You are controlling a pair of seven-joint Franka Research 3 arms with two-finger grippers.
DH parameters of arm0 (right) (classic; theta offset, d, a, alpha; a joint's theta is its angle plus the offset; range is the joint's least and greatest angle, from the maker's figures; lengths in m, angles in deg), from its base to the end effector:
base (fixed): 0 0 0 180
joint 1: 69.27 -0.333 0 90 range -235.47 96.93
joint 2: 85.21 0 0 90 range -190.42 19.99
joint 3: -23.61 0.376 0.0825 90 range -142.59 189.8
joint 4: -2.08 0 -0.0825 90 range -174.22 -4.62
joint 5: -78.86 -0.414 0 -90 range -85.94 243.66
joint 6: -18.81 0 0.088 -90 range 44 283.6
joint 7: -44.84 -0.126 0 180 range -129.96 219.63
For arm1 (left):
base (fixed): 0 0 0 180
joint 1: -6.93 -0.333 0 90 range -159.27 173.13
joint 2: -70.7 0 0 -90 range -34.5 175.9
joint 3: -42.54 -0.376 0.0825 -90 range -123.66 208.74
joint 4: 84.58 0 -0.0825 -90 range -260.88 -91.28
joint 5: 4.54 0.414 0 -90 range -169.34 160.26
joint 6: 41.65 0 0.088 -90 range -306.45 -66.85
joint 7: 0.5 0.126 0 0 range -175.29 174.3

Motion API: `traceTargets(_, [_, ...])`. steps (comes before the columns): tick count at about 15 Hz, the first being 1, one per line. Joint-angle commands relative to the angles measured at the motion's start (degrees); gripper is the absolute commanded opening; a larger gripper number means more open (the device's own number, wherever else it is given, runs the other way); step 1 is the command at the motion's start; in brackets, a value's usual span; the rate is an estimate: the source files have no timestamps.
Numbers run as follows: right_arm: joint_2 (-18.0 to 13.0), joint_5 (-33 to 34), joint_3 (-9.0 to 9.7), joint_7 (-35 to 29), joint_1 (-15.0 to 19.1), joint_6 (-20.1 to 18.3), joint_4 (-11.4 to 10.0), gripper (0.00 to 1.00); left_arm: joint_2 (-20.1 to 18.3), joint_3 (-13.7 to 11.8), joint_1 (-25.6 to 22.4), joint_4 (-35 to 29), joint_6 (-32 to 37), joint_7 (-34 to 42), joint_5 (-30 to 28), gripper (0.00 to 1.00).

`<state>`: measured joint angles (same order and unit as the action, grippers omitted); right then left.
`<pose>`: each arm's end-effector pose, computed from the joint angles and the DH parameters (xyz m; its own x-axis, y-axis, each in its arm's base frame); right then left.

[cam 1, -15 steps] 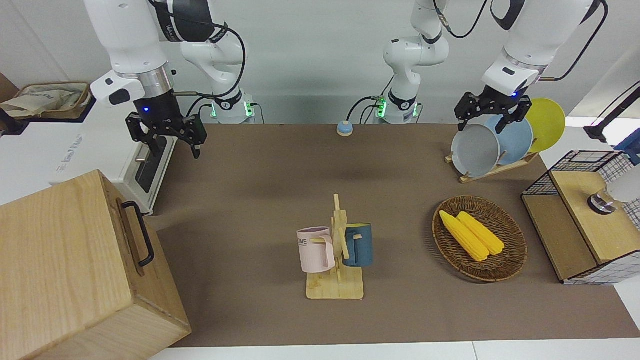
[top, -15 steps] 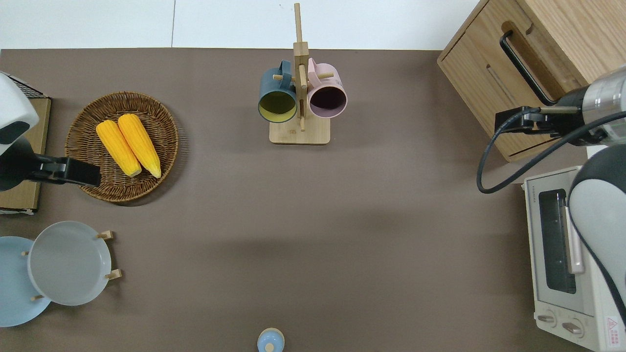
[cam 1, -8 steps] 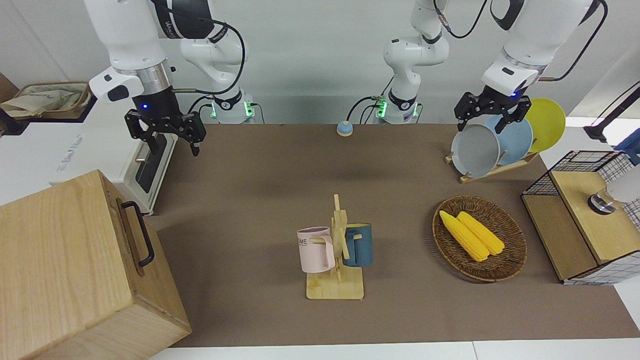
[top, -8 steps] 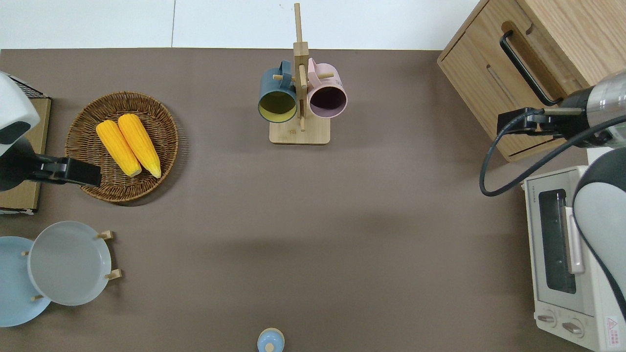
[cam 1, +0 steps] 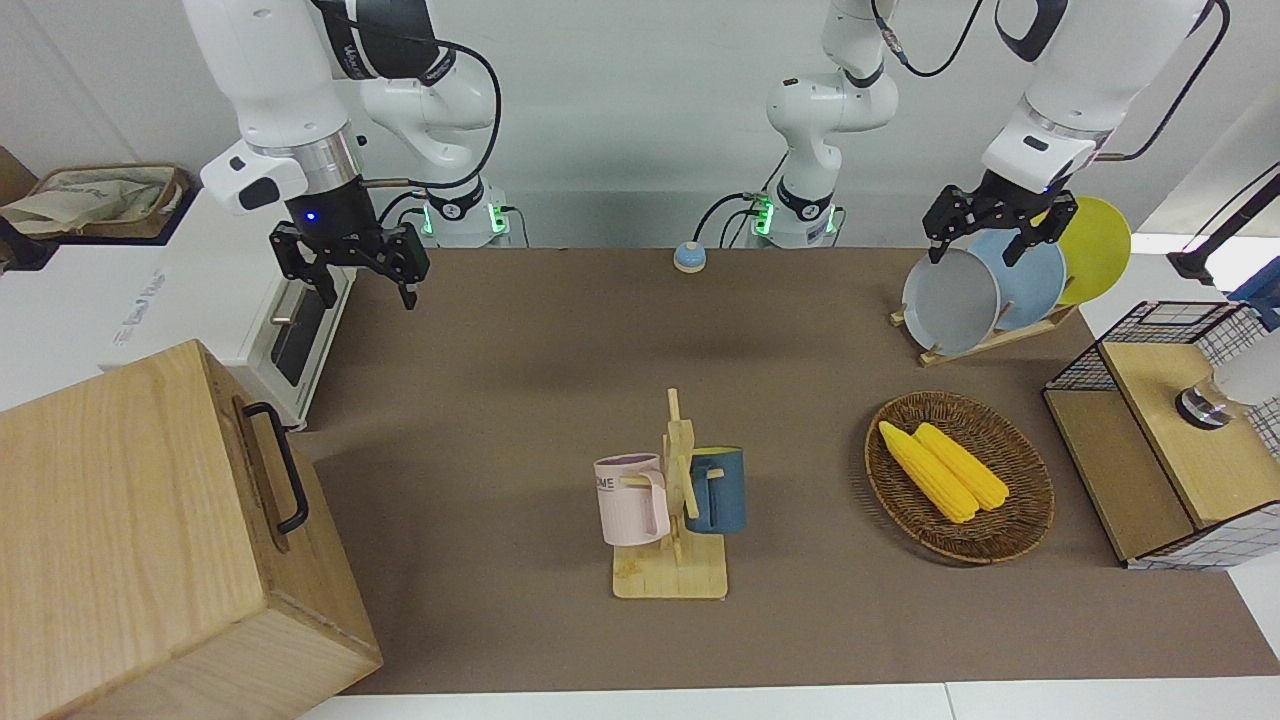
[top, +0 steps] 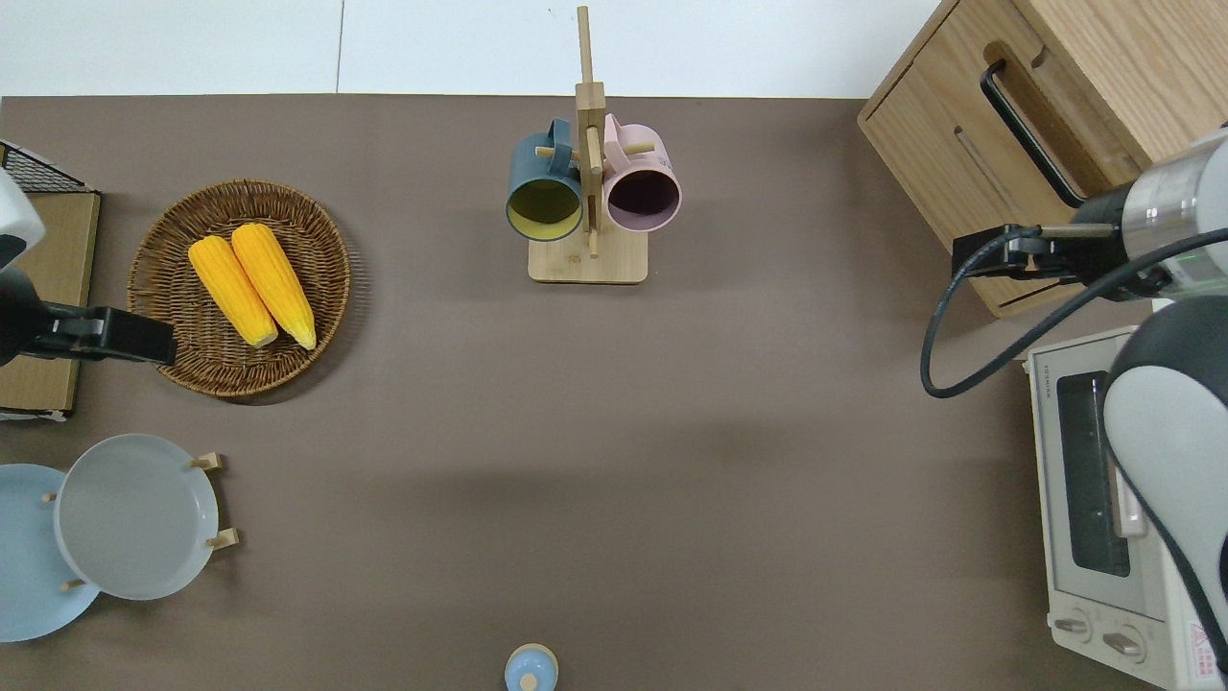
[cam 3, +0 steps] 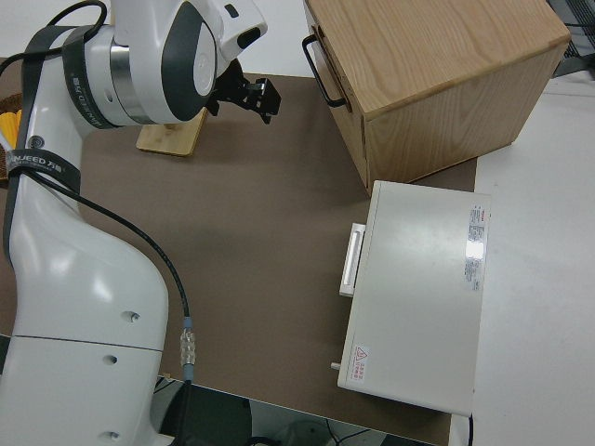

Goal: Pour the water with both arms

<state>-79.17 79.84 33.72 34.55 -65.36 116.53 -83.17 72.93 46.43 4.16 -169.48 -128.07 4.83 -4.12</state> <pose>0.6356 0.0605 0.6570 0.9911 -0.0728 0.1115 -0.0708 -0.9973 -0.0216 0.5927 -0.0097 0.6816 0.9936 -0.1119 -0.0127 -0.1119 -0.9937 -0.0035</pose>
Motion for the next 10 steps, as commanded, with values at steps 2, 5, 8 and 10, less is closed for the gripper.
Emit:
traceTargets(2, [1.5, -1.2, 0.34, 0.8, -4.0, 1.1, -3.6, 0.992, -0.1, -3.6, -0.8, -0.7, -0.7, 7.8, -0.4, 1.0])
traceTargets(5, [4.2, -1.2, 0.34, -0.5, -7.9, 4.0, -3.8, 0.992, 0.0, -8.3, -0.8, -0.7, -2.3, 13.8, -0.5, 1.0])
traceTargets(8, [7.0, -0.9, 0.34, -1.5, -11.1, 7.4, -3.8, 0.99, 0.1, -13.0, -0.9, -0.6, -3.9, 19.7, -0.5, 1.0])
traceTargets(10, [8.7, -0.4, 0.34, -1.5, -12.5, 11.2, -3.8, 0.99, 0.3, -16.4, -0.8, -0.6, -5.9, 23.5, -0.9, 1.0])
